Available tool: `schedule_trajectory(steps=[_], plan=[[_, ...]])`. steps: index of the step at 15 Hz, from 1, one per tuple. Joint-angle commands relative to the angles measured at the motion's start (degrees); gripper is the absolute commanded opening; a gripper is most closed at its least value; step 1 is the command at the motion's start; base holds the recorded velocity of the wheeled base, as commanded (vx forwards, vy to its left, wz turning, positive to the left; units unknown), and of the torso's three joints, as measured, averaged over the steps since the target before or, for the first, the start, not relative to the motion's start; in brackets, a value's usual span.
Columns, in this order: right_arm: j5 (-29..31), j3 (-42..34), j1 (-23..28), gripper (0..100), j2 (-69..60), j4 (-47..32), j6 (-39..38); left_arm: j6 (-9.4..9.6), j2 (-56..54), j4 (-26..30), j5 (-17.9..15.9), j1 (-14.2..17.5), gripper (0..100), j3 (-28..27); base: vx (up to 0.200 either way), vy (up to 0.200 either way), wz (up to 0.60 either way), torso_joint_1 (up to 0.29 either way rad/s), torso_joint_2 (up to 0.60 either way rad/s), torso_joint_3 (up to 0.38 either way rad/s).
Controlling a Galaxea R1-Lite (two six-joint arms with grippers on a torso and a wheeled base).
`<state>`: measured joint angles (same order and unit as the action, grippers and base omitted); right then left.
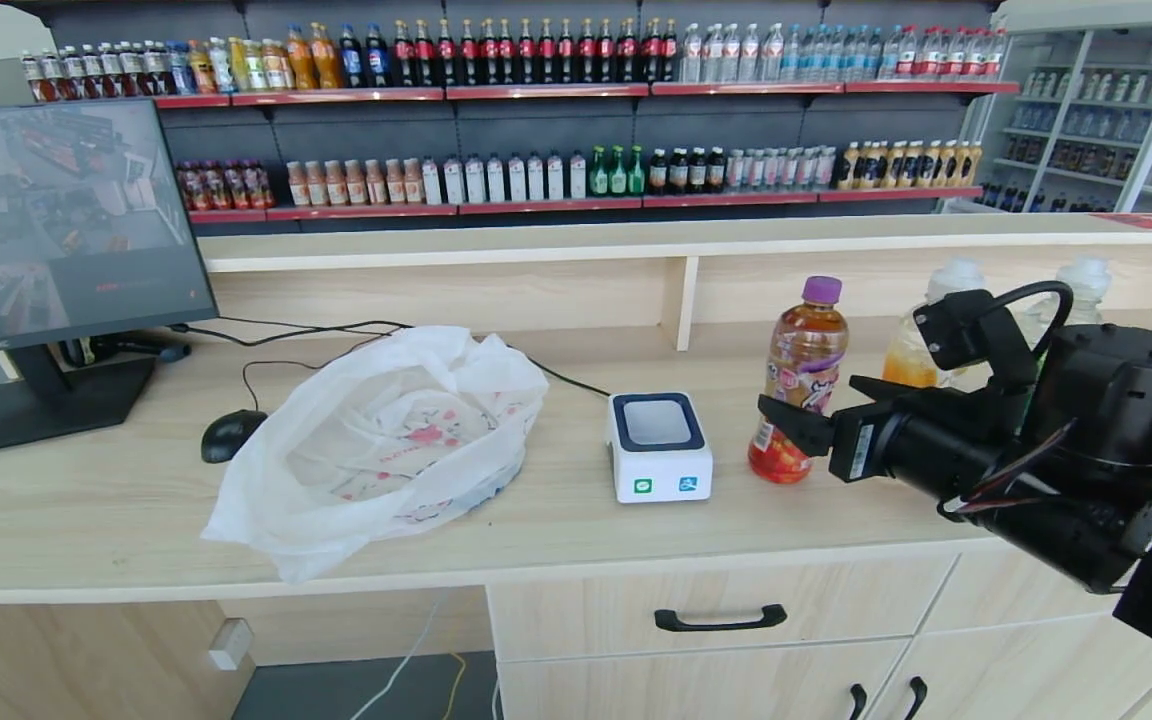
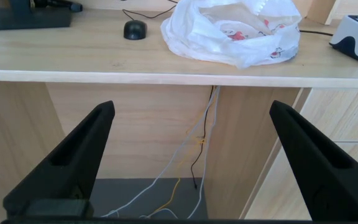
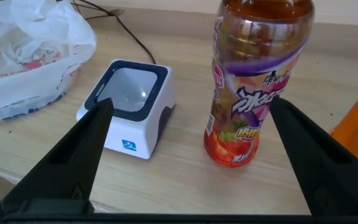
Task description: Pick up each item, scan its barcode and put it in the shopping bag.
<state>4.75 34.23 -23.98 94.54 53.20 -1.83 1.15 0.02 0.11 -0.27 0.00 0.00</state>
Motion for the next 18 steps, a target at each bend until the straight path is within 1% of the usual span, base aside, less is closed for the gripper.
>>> schedule_trajectory(steps=[1, 3, 4, 5, 11, 13, 16, 18], plan=[[1.22, -0.04, 0.25, 100, 3.02, 1.29, -0.02, 0.00, -0.02, -0.02, 0.00, 0.00, 100, 0.00, 0.000, 0.000, 0.00, 0.000, 0.00, 0.000], [2.63, 0.22, 0.25, 100, 5.22, 3.40, 0.07, 0.00, -0.02, -0.02, 0.00, 0.00, 100, 0.00, 0.000, 0.000, 0.00, 0.000, 0.00, 0.000], [5.00, 0.57, 0.25, 100, 6.36, 3.93, -0.02, 0.00, -0.02, -0.02, 0.00, 0.00, 100, 0.00, 0.000, 0.000, 0.00, 0.000, 0.00, 0.000], [6.14, 0.49, 0.34, 100, 7.68, 5.34, 0.07, 0.00, -0.02, -0.02, 0.00, 0.00, 100, 0.00, 0.000, 0.000, 0.00, 0.000, 0.00, 0.000], [6.50, -0.13, 0.69, 100, 9.35, 6.65, 0.07, 0.00, -0.02, -0.02, 0.00, 0.00, 100, 0.00, 0.000, 0.000, 0.00, 0.000, 0.00, 0.000], [7.46, 0.13, 1.48, 100, 10.14, 7.53, 0.25, 0.00, -0.02, -0.02, 0.00, 0.00, 100, 0.00, 0.000, 0.000, 0.00, 0.000, 0.00, 0.000], [7.73, 0.66, 1.48, 100, 12.34, 10.35, 0.33, 0.00, -0.02, -0.02, 0.00, 0.00, 100, 0.00, 0.000, 0.000, 0.00, 0.000, 0.00, 0.000], [9.04, 1.36, 1.48, 100, 14.45, 13.51, 0.33, 0.00, -0.02, 0.07, 0.00, 0.00, 100, 0.00, 0.000, 0.000, 0.00, 0.000, 0.00, 0.000]])
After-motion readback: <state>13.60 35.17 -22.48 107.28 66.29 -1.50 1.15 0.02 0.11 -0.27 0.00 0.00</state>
